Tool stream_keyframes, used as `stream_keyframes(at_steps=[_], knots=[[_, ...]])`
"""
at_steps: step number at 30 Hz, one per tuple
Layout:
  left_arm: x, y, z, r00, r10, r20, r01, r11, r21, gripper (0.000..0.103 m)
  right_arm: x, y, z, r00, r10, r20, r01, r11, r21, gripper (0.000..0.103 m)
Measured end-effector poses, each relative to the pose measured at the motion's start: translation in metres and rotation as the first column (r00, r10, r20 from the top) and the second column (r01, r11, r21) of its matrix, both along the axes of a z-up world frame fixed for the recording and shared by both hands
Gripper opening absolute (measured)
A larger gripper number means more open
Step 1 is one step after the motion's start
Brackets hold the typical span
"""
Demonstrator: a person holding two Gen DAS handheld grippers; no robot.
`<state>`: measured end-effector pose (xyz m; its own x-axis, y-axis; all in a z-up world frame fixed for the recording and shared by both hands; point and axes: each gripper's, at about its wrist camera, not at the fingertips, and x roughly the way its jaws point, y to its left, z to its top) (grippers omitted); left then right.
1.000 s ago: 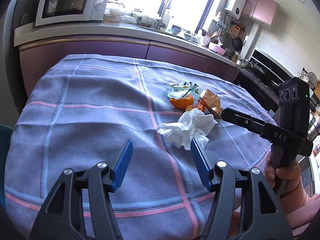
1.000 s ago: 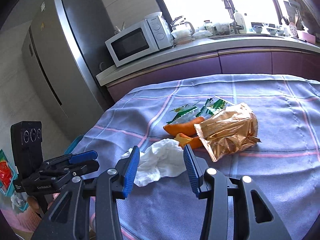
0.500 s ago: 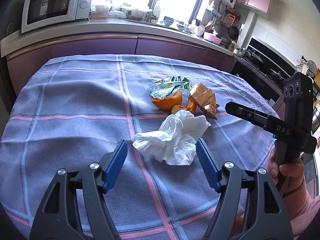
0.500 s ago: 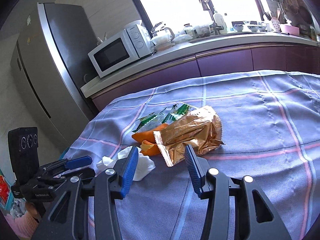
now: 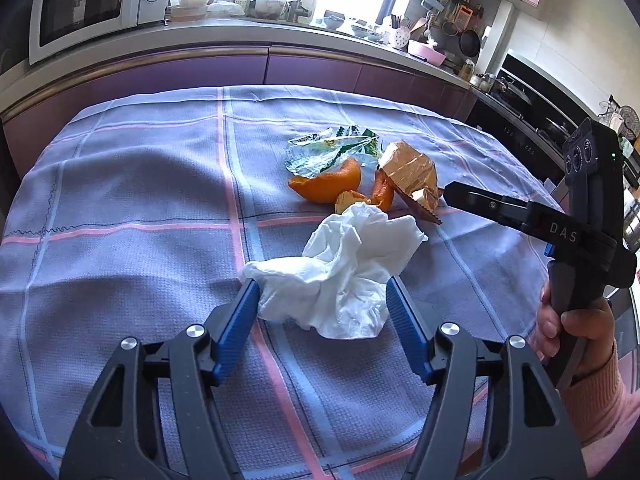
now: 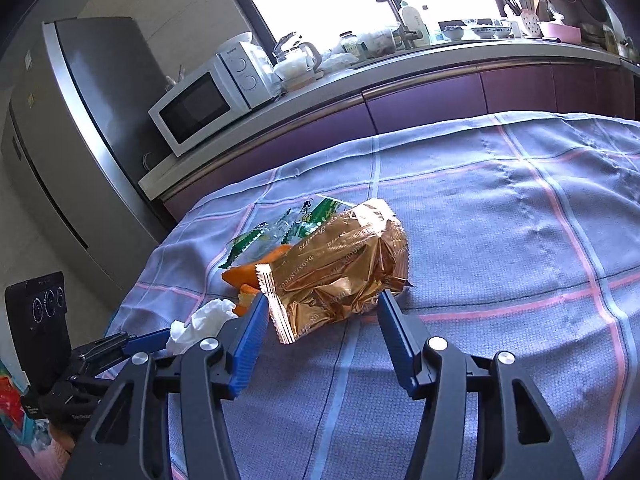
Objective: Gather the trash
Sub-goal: 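Grasp the white tissue with the left tool while the right grasps the gold wrapper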
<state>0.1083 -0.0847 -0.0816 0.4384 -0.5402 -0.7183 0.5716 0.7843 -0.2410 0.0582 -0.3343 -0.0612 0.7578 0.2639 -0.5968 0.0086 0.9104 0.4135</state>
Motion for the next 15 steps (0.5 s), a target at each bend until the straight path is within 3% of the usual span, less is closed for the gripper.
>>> stream_keyframes(at_steps=[4, 11, 15], knots=[[0.002, -0.004, -0.003, 1.000, -0.003, -0.007, 0.003, 1.000, 0.015, 0.057, 0.002, 0.005, -0.003, 1.000, 0.020, -0.021, -0.020, 1.000, 0.002, 0.054], [0.001, -0.008, -0.004, 1.000, -0.010, -0.004, 0.010, 1.000, 0.028, 0.031, 0.010, 0.007, -0.010, 0.997, 0.030, -0.069, -0.027, 0.999, 0.043, 0.054], [0.000, -0.005, -0.004, 1.000, -0.010, -0.008, 0.010, 1.000, 0.016, 0.024, 0.013, 0.002, -0.013, 0.996, 0.016, -0.088, -0.010, 0.997, 0.073, 0.054]])
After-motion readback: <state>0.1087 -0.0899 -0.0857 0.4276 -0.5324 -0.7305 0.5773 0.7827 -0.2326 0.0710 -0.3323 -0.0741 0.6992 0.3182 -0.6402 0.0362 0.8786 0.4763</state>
